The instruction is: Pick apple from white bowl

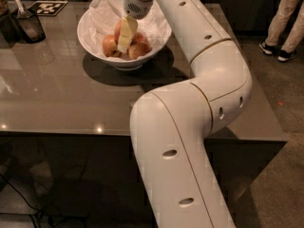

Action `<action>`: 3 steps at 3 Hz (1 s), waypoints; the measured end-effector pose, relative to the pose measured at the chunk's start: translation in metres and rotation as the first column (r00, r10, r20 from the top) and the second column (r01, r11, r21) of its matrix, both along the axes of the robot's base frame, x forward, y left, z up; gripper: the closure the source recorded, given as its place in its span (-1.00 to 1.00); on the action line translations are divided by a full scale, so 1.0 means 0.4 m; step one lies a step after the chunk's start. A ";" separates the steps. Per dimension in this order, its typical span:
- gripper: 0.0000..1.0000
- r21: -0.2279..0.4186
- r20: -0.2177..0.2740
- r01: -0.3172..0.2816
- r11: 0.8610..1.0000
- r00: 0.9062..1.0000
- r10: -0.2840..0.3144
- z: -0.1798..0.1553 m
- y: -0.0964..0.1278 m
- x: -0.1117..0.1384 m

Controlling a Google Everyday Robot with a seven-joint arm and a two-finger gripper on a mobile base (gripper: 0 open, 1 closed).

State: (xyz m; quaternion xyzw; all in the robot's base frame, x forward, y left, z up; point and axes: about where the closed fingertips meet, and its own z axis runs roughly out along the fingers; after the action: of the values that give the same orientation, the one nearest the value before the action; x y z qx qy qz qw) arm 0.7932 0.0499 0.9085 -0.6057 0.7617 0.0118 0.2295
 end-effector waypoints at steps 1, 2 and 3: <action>-0.61 0.004 0.006 -0.001 1.000 1.000 0.001 -0.003 0.006 0.006; -0.15 0.004 0.006 -0.001 1.000 1.000 0.001 -0.003 0.006 0.006; 0.32 0.004 0.006 -0.001 1.000 1.000 0.001 -0.003 0.006 0.006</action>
Offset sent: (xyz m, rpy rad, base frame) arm 0.0024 0.0024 -0.0013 0.0037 -0.0057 0.0011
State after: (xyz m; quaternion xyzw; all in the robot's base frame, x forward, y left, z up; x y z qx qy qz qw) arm 0.7956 0.0524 0.9072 -0.6058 0.7607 0.0117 0.2328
